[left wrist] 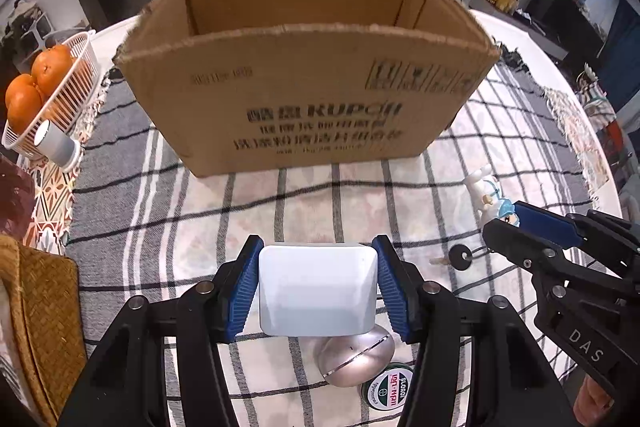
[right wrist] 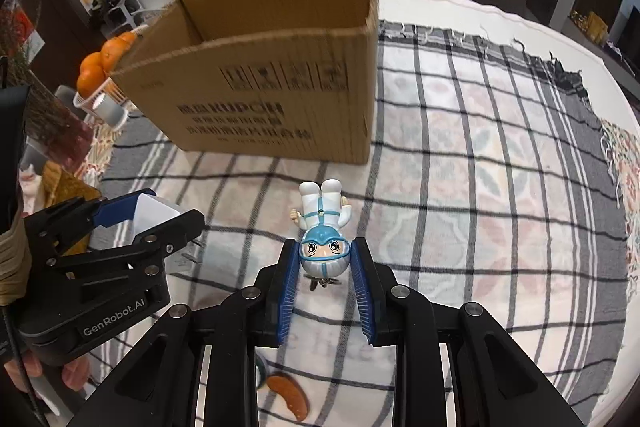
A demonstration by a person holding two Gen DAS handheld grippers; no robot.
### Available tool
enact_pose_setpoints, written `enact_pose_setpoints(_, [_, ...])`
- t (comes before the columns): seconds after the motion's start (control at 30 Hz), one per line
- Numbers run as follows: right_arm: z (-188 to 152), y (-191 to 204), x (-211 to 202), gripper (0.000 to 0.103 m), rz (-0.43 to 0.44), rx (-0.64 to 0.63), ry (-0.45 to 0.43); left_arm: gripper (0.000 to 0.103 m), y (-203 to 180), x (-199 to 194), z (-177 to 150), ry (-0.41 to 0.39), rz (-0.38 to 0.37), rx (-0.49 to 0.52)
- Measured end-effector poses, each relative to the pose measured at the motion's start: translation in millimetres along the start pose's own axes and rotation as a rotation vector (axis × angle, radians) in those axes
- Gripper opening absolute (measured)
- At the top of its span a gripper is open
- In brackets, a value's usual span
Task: Organize rigid objects
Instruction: 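Close the right tool on the figurine keychain and lift it, then carry the charger into the box with the left tool while the right tool drops the keychain in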
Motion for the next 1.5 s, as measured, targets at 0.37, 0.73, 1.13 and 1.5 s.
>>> enact_pose_setpoints(0.37, [20, 18, -35, 0.028, 0.002, -0.027, -0.072, 0.055, 10, -38, 16, -0.073, 0.011, 0.001])
enact_pose_setpoints(0.73, [45, 36, -79, 0.028, 0.02, -0.049, -0.156, 0.055, 18, -86, 39, -0.151, 0.011, 0.005])
enact_pose_setpoints(1.13, [75, 47, -113, 0.028, 0.036, -0.079, -0.226, 0.055, 25, -126, 64, -0.214, 0.007, 0.015])
enact_pose_setpoints(1.5, [112, 48, -132, 0.028, 0.021, -0.077, -0.263, 0.055, 32, -141, 103, -0.238, 0.015, 0.017])
Point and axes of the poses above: each gripper's, at about its wrist camera, not at the fingertips, and x roughly the way its jaws point, y to its left, z to its top, the point moved 8 cm from there along x, roughly the way its jaws point, and after that the axes turned 14 degrees about y, right-handed, at the moved point
